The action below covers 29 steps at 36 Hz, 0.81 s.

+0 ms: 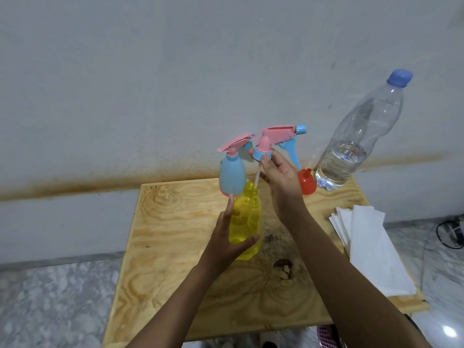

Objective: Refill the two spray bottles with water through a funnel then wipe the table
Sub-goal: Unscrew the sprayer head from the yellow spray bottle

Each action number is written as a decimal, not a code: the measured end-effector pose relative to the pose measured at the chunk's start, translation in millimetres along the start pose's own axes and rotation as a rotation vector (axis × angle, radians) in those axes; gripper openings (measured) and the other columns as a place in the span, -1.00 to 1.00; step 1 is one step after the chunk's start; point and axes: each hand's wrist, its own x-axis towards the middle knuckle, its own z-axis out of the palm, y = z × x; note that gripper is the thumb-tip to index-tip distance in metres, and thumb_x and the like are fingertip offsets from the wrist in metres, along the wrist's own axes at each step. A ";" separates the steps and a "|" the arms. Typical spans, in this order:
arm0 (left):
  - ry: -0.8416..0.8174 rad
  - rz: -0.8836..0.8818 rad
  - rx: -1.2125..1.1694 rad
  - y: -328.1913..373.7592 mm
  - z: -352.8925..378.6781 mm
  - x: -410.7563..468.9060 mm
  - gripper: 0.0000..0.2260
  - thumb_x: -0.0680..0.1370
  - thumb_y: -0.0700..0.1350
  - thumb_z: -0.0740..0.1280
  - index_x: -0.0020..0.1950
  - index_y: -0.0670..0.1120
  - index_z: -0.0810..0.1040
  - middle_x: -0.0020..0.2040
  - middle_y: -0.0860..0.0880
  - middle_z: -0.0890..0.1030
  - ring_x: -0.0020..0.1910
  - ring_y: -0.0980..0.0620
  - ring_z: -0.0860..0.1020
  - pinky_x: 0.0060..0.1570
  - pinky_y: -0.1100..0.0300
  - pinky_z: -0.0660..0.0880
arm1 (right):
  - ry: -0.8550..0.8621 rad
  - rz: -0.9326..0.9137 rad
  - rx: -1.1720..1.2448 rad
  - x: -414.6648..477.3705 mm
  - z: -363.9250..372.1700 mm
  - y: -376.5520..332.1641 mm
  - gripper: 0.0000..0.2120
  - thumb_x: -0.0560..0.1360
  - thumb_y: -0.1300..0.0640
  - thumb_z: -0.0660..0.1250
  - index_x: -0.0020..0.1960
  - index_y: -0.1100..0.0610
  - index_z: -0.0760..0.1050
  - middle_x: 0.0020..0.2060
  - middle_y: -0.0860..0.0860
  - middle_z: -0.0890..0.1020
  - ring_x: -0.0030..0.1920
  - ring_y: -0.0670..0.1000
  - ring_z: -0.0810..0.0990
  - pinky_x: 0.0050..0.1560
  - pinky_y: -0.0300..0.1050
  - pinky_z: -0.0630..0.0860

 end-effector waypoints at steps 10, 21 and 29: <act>0.106 -0.021 0.074 -22.8 2.0 -9.6 -0.19 0.39 0.13 0.47 0.47 0.18 0.01 0.29 0.33 0.15 0.24 0.54 0.14 0.12 0.58 0.19 | 0.130 -0.237 -0.068 37.8 -16.0 -73.3 -0.85 0.50 0.07 0.26 0.02 0.00 0.57 -0.04 -0.12 0.66 0.10 -0.12 0.58 0.12 -0.17 0.49; 0.206 0.003 0.160 -37.9 0.4 -9.4 -0.15 0.37 0.38 0.27 0.46 0.26 -0.19 0.34 0.04 0.12 0.27 0.34 0.11 0.17 0.13 0.27 | 0.184 -0.028 -0.555 0.3 -54.7 32.0 -0.80 0.43 0.29 0.41 0.02 0.11 0.55 -0.30 -0.03 0.57 -0.39 -0.27 0.49 -0.32 -0.47 0.37; 0.213 0.053 0.195 -46.2 1.1 -16.5 -0.10 0.43 0.20 0.38 0.42 0.37 -0.31 0.37 0.03 0.08 0.34 0.29 0.08 0.21 0.08 0.27 | 0.078 0.159 -0.966 -27.8 -64.0 111.1 -0.80 0.38 0.25 0.40 0.01 0.16 0.59 -0.17 -0.02 0.58 -0.07 0.00 0.55 -0.12 -0.18 0.40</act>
